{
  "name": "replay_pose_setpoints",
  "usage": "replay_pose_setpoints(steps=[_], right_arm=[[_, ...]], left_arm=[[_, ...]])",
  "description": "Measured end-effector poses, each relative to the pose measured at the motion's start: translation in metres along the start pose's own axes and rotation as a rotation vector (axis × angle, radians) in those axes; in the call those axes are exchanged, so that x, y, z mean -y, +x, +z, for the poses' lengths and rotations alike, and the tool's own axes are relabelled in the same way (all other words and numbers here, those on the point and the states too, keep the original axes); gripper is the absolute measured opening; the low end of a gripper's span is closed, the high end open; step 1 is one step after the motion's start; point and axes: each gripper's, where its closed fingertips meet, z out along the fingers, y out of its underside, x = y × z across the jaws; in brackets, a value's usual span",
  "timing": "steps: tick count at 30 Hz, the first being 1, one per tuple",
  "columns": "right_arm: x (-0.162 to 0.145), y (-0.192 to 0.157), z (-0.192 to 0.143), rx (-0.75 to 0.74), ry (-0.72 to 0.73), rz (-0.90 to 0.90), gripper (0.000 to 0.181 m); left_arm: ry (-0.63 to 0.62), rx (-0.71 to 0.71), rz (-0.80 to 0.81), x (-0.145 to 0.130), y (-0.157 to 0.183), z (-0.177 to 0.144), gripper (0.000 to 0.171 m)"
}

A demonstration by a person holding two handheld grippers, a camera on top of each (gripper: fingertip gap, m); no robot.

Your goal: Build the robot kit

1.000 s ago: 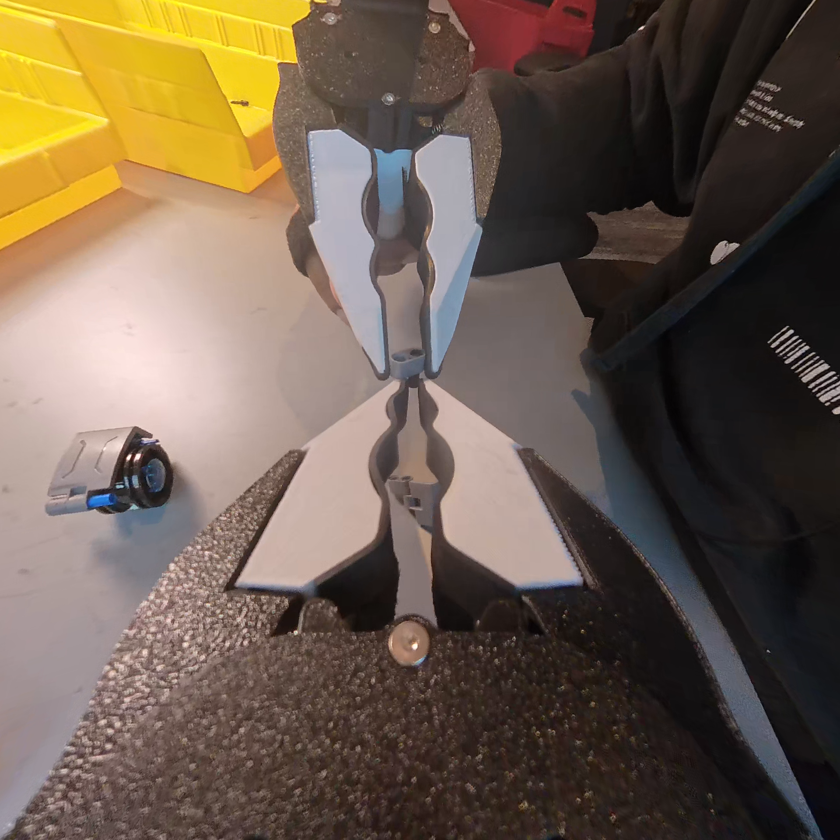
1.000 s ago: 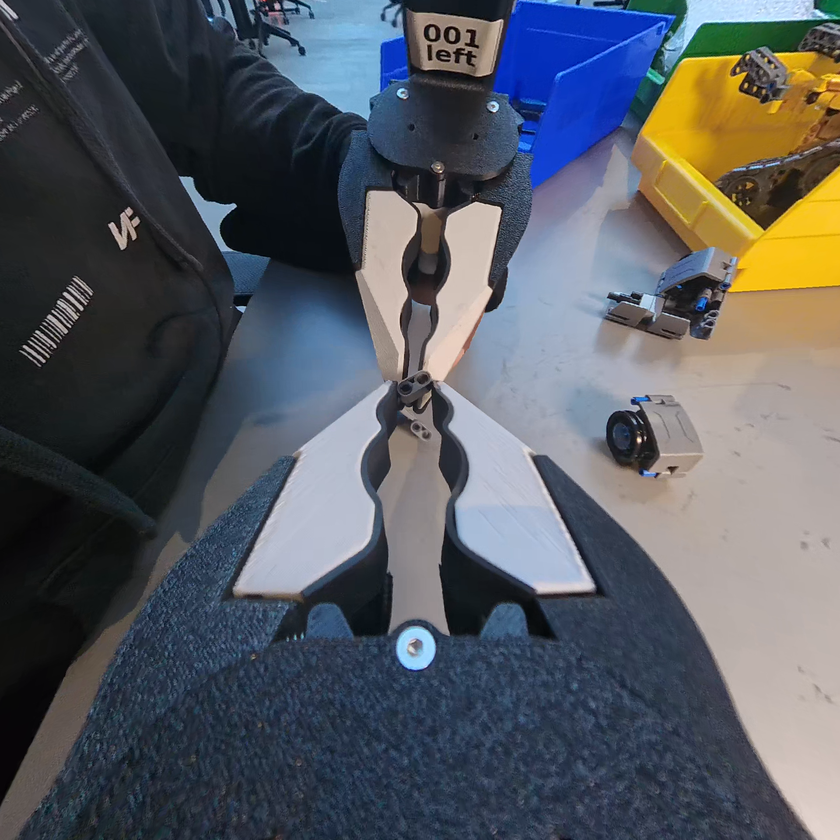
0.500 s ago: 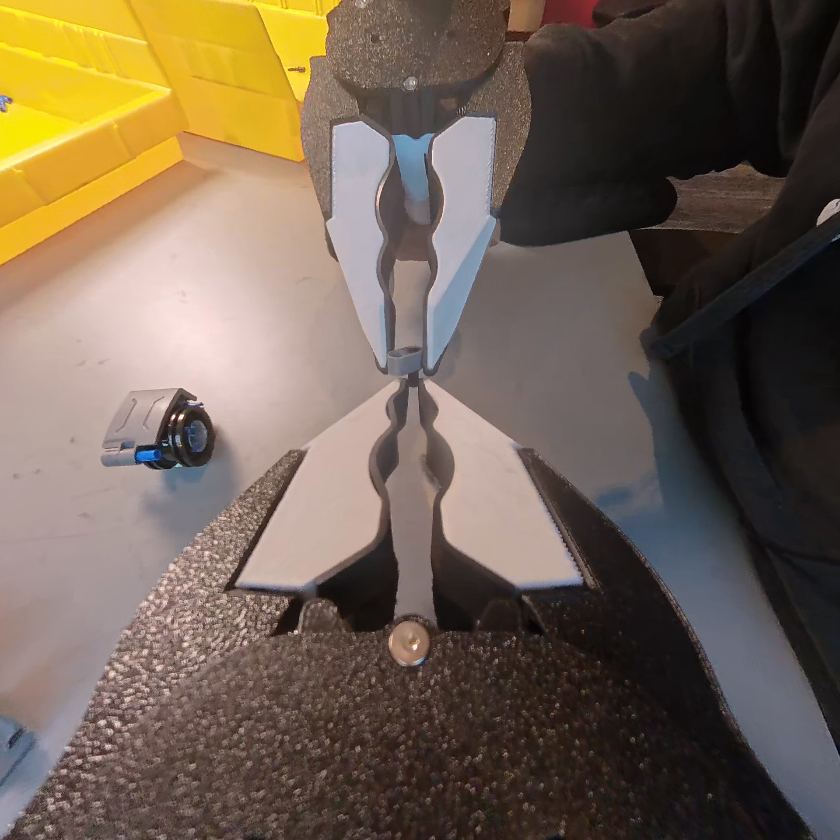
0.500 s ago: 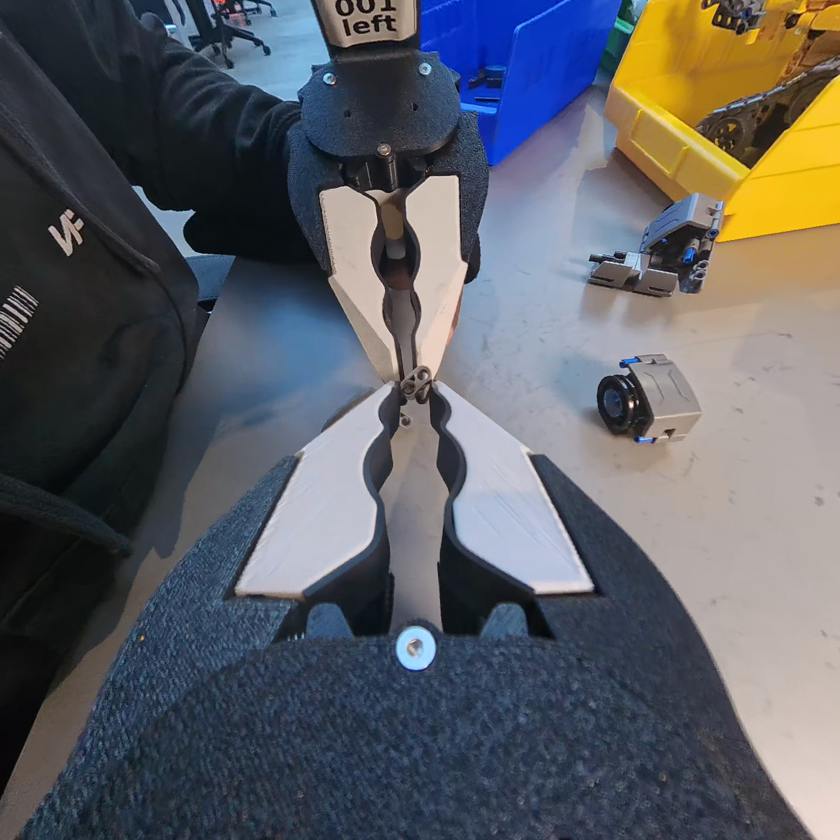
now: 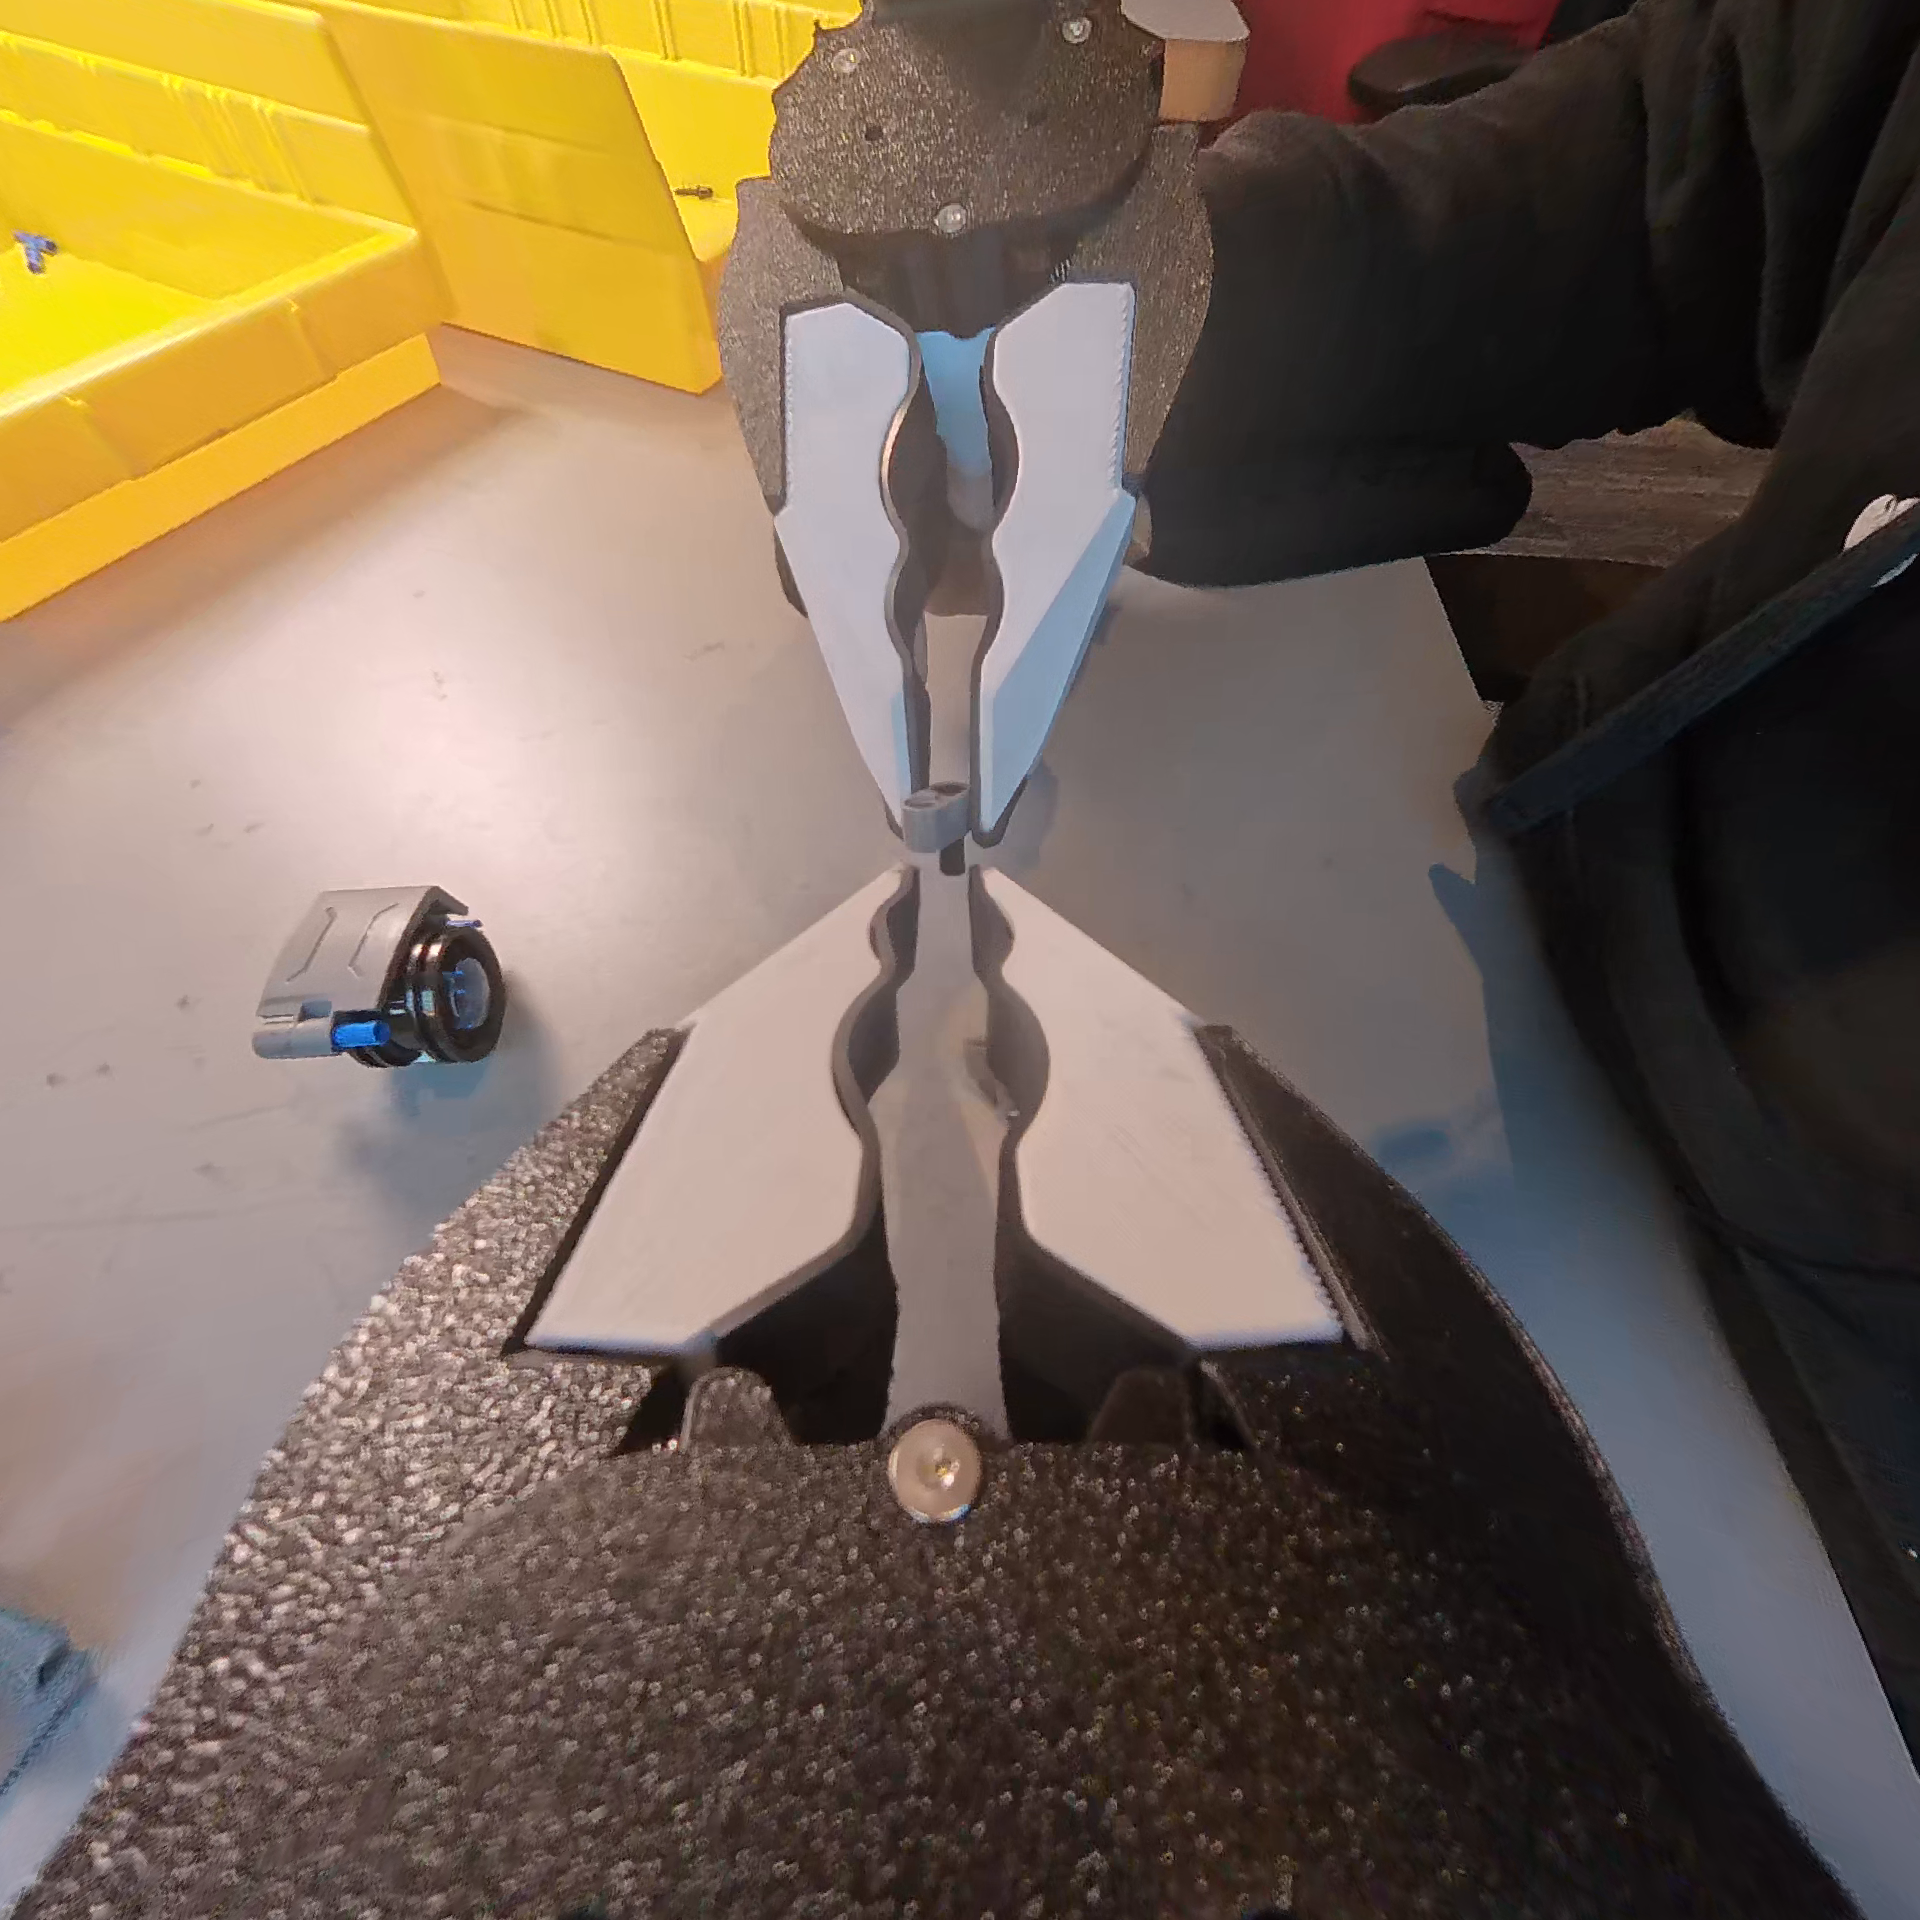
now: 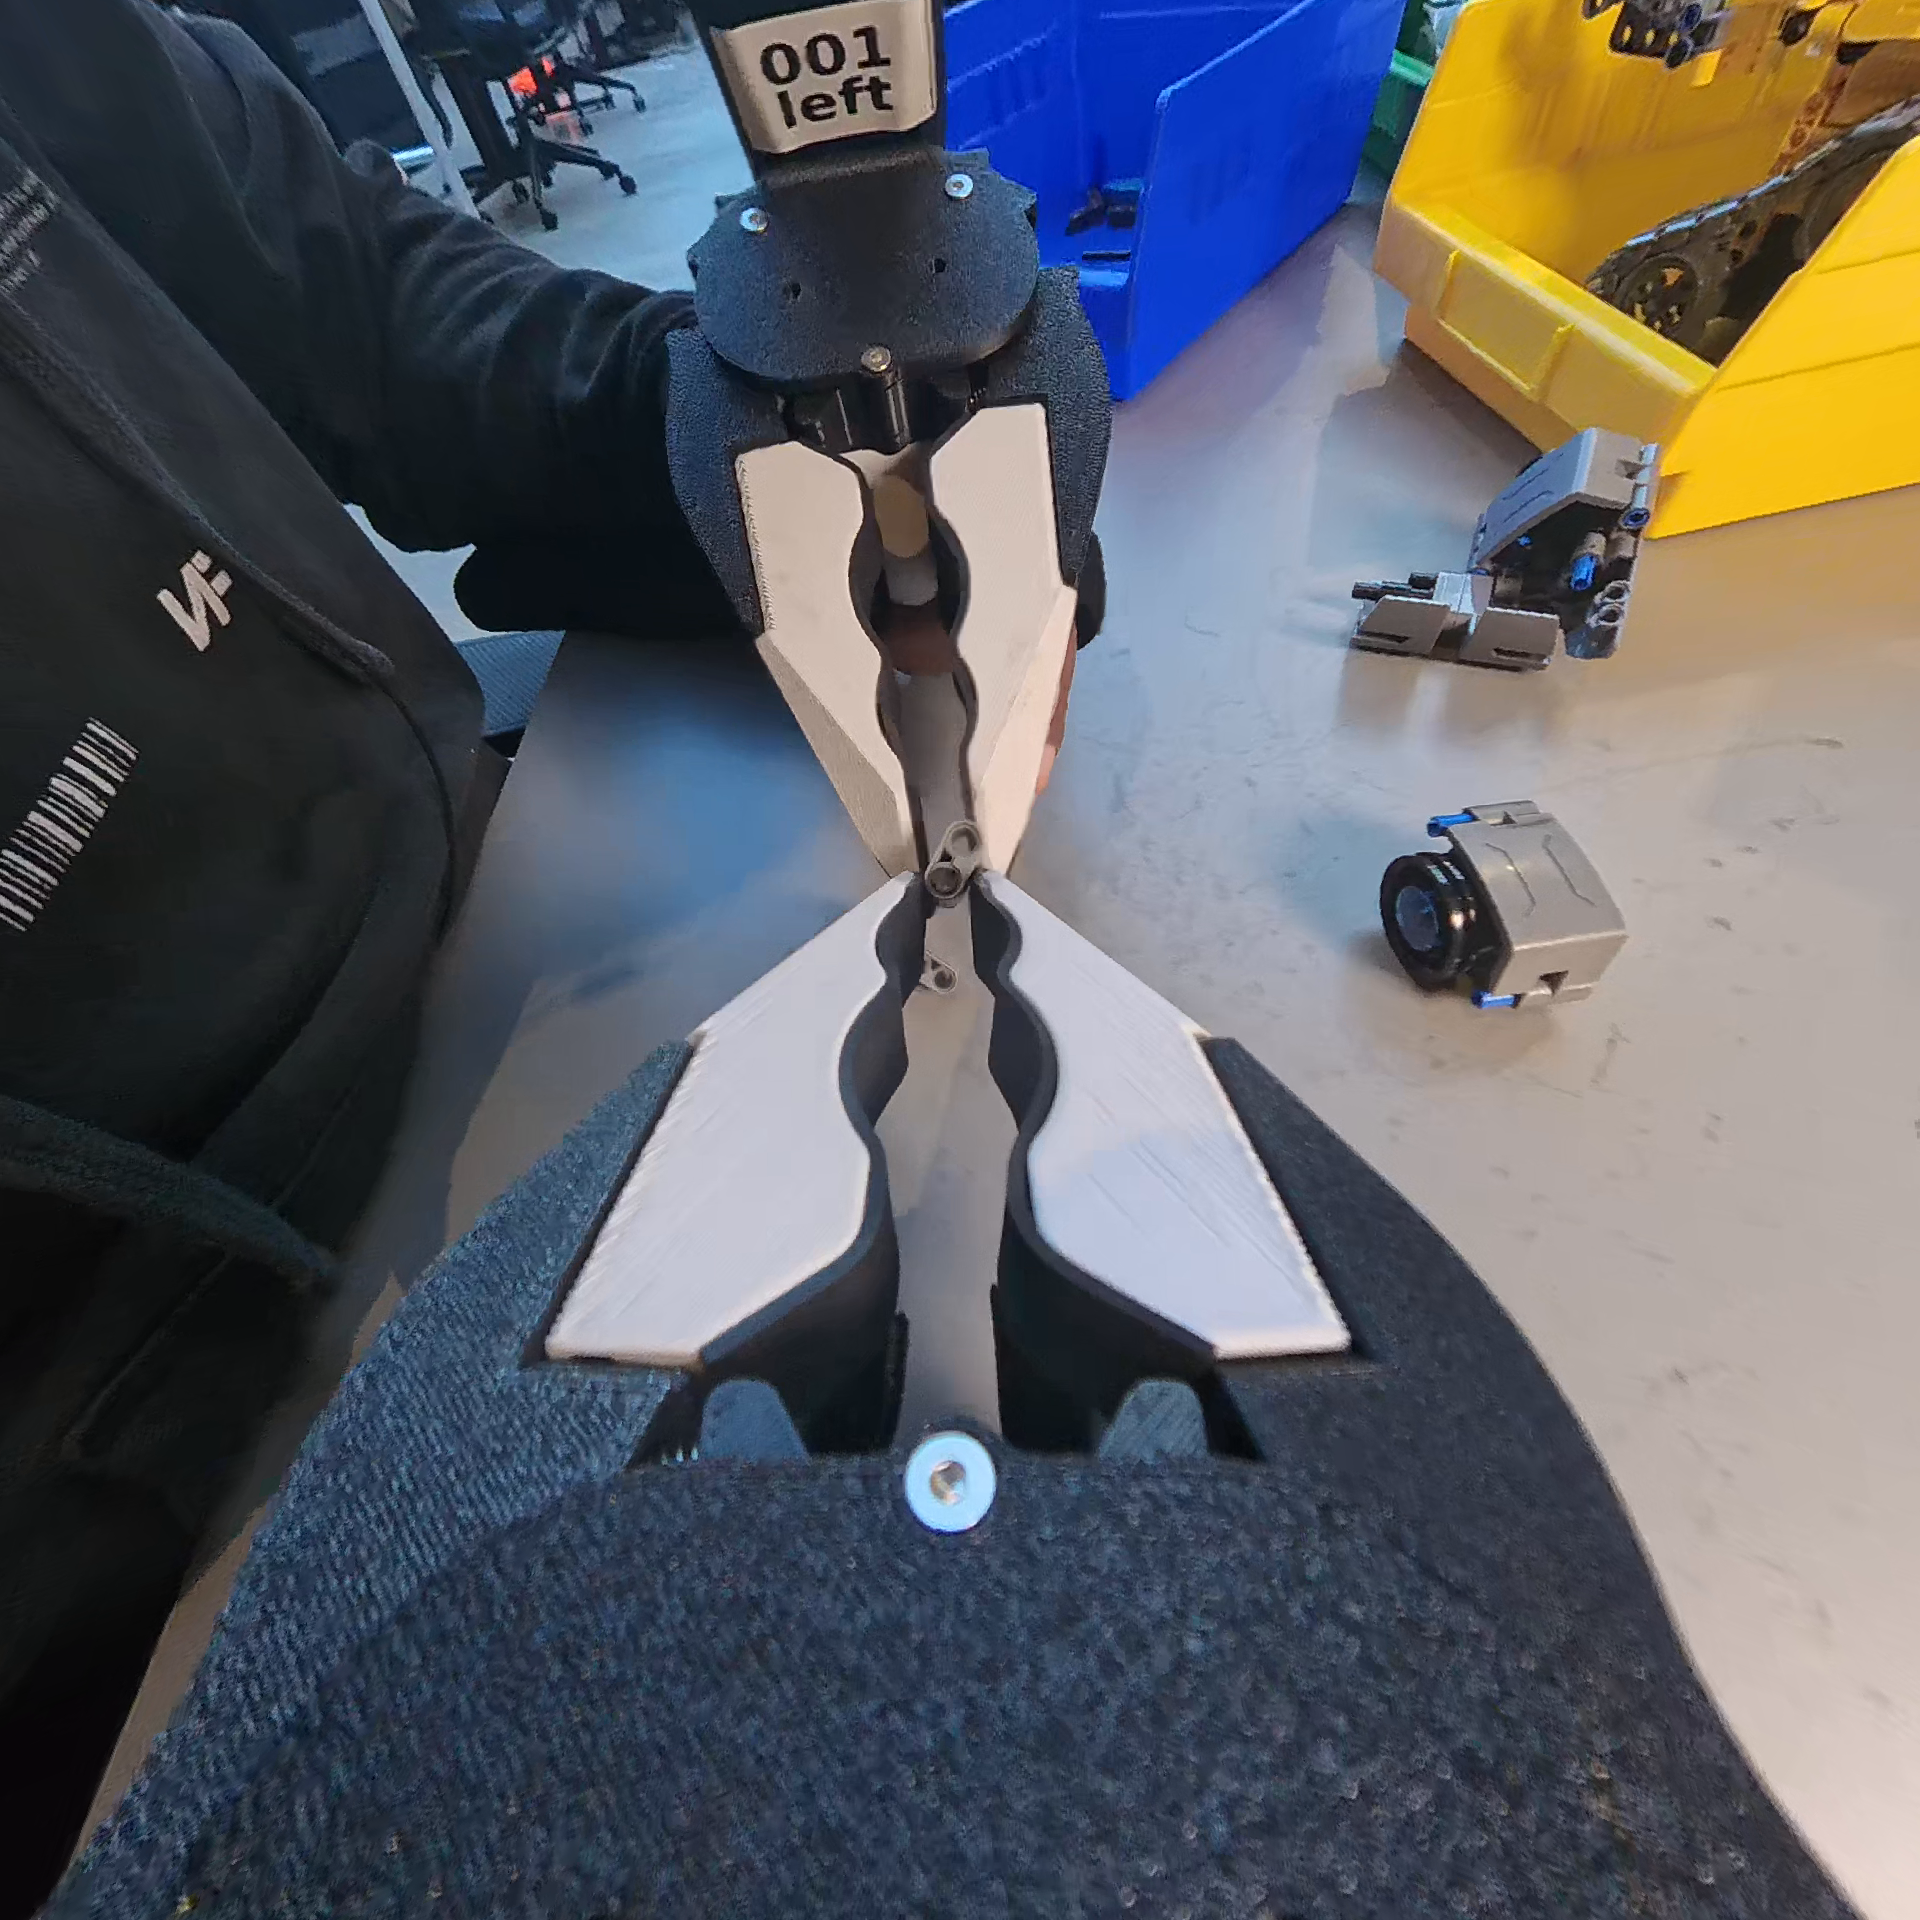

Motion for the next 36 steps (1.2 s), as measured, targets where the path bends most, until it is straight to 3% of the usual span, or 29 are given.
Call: replay_pose_setpoints(steps=[3,8,15,20,25,31,36], right_arm=[[0.003,0.004,-0.007,-0.019,0.007,0.004,0.007],[0.000,0.011,-0.017,-0.058,-0.008,0.000,0.007],[-0.006,0.009,-0.023,-0.076,-0.029,-0.005,0.007],[-0.012,0.001,-0.025,-0.069,-0.049,0.001,0.007],[-0.021,-0.009,-0.017,-0.027,-0.084,-0.001,0.007],[-0.025,-0.024,-0.004,0.036,-0.117,-0.013,0.007],[-0.028,-0.033,0.005,0.071,-0.141,-0.024,0.007]], left_arm=[[-0.003,-0.071,-0.004,0.005,0.004,-0.009,0.027],[-0.166,-0.250,0.092,-0.008,0.024,-0.017,0.033],[-0.375,-0.363,0.272,-0.025,0.035,-0.005,0.036],[-0.450,-0.323,0.331,-0.040,0.032,0.002,0.024],[-0.428,-0.284,0.318,-0.043,0.036,0.001,0.010],[-0.414,-0.227,0.301,-0.049,0.045,-0.009,0.011],[-0.408,-0.195,0.285,-0.055,0.050,-0.018,0.023]])
